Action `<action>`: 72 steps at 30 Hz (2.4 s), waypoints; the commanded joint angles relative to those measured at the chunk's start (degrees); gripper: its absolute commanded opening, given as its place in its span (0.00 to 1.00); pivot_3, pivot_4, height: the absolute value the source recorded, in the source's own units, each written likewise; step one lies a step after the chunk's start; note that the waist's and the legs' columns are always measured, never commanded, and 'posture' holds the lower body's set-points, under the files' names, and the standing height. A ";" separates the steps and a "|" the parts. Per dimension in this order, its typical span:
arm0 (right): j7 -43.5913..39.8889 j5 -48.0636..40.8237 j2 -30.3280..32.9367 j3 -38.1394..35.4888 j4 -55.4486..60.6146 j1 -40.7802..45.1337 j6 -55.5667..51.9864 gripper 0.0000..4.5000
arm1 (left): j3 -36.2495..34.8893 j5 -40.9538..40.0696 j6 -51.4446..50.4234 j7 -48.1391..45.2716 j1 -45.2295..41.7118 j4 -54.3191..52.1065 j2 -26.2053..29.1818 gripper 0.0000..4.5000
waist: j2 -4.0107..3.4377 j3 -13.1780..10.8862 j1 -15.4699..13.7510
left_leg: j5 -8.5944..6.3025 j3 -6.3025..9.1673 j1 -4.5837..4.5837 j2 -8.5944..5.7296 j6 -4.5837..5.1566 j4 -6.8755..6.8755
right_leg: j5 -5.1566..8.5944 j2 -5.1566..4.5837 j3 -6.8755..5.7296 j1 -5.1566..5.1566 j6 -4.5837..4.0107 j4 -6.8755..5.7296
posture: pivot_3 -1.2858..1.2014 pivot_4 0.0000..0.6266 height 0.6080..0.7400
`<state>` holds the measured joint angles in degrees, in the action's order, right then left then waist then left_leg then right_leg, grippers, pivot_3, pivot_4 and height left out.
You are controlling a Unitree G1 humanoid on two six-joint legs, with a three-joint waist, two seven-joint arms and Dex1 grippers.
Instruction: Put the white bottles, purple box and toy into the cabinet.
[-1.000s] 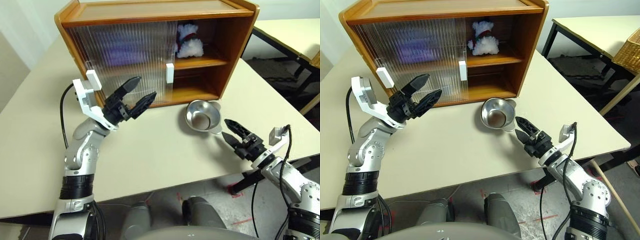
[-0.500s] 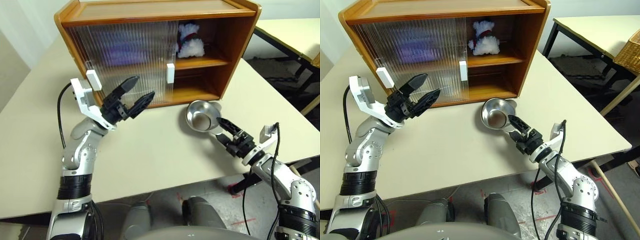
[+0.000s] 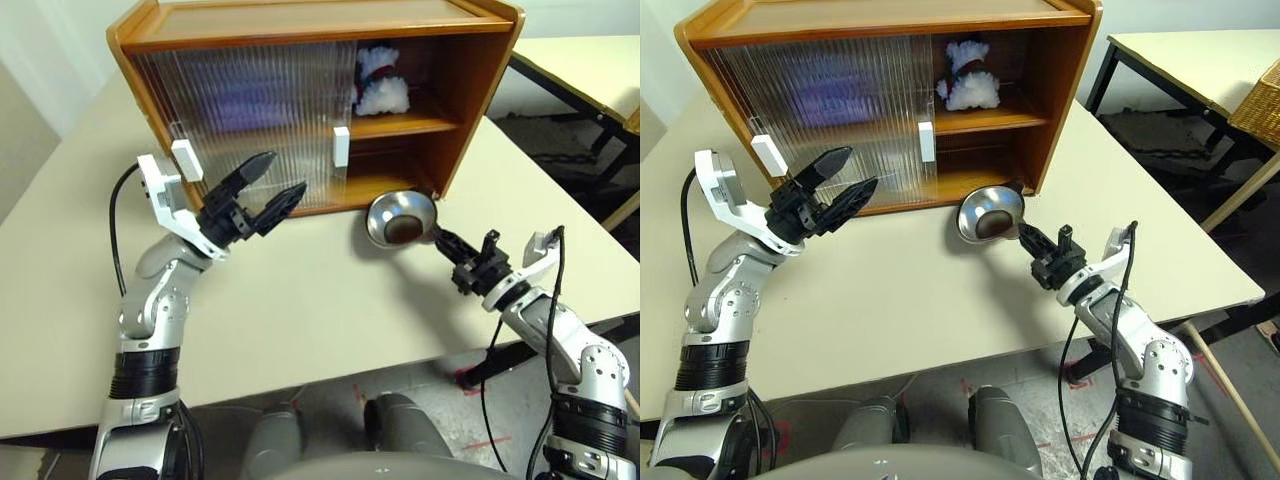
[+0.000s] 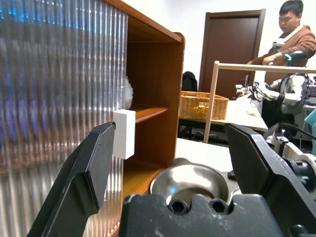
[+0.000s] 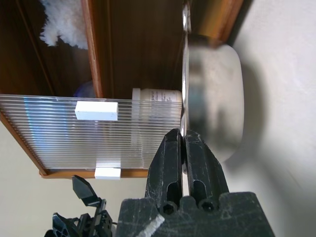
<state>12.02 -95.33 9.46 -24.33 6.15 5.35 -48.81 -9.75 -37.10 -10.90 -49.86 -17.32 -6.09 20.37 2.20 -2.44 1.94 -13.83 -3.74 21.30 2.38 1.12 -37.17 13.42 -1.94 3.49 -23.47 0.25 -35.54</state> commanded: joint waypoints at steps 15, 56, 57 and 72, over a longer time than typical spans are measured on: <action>-11.25 2.42 4.42 -2.24 -16.88 11.74 3.47 0.01 | -0.15 -0.62 -0.53 1.05 -0.21 -1.58 -0.11 1.00 | 0.00 0.00 -0.02 | 0.01 -0.01 -0.01 -0.04 0.01 0.00 | -0.08 0.01 0.01 0.00 0.16 -0.02 | 0.57 0.00 1.00; -44.48 43.19 9.06 -14.44 -79.08 45.34 21.08 0.60 | -3.60 -3.03 -2.67 8.87 8.82 -13.83 2.88 1.00 | 0.04 0.02 -9.21 | 0.01 -0.02 0.05 -0.29 0.01 -0.06 | -0.15 0.01 -0.16 -0.18 0.18 0.00 | 0.63 0.00 1.00; -44.72 43.29 9.14 -14.72 -78.81 45.28 20.69 0.69 | -3.40 -3.02 -2.62 8.65 8.50 -13.42 2.82 1.00 | 0.04 0.03 -9.21 | 0.01 -0.02 0.06 -0.29 0.01 -0.06 | -0.15 0.01 -0.16 -0.18 0.17 0.00 | 0.63 0.00 1.00; -37.63 37.77 4.68 -15.27 -42.12 27.03 -0.51 0.99 | 0.74 -1.90 -0.56 3.69 0.99 -3.73 -0.21 1.00 | 0.08 0.11 -6.81 | -0.01 -0.05 0.17 -0.07 -0.02 -0.05 | -0.14 -0.01 -0.19 -0.21 0.15 0.03 | 0.56 0.00 1.00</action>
<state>-28.08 -55.73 15.11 -40.31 -43.54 33.96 -46.62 -10.00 -39.60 -11.94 -45.32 -15.61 -10.75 20.39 2.28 -2.34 -4.88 -13.86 -3.78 21.49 2.33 1.10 -37.21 13.29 -1.95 3.35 -23.68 0.41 -35.54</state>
